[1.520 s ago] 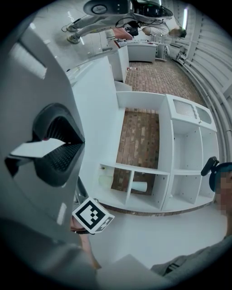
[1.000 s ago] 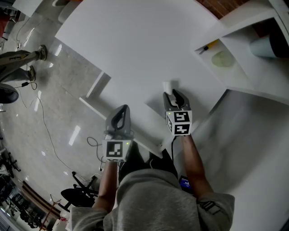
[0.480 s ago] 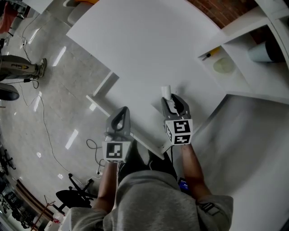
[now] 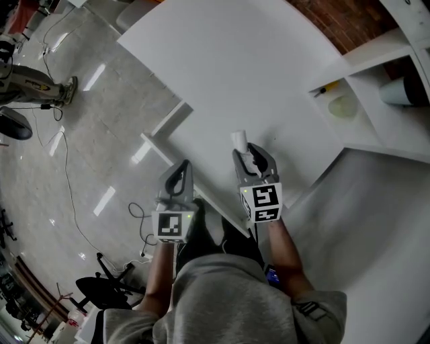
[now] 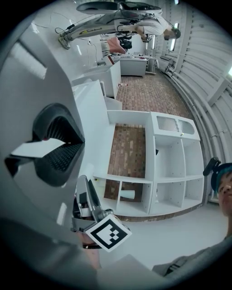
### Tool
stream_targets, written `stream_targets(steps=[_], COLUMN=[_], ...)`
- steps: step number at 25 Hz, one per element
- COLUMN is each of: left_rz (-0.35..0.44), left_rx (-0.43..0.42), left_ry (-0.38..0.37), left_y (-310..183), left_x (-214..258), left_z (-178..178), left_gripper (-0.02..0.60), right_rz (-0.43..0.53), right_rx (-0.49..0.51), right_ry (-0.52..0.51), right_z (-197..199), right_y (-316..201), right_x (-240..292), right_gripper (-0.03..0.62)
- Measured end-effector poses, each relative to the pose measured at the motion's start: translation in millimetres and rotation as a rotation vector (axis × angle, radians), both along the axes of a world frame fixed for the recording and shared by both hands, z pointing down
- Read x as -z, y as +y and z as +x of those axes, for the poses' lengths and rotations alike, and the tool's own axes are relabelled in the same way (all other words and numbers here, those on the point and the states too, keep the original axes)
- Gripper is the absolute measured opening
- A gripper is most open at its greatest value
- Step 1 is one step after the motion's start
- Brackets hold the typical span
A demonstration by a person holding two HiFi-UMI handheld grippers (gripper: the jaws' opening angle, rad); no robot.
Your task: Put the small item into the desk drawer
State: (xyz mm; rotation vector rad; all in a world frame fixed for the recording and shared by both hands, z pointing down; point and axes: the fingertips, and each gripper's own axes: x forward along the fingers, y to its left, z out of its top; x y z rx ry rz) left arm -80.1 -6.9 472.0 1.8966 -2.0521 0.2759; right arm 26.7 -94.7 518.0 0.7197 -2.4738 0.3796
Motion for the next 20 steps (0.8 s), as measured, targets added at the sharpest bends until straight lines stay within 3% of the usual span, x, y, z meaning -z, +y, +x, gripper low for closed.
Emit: stream_targets(steps=[11,20], left_rz=[-0.021,-0.061], left_rx=[0.076,0.101], left_ry=[0.008,0.039], left_y=[38,56], left_x=[-12,-41], left_z=[-37,-59], left_gripper=[0.012,0.012], right_rz=[-0.012,-0.058], right_rx=[0.138,0.204], right_ry=[0.005,0.052], right_z=[-58,-89], right_y=[44,66], right_x=[-10,-50], right_gripper=[0.161,0.161])
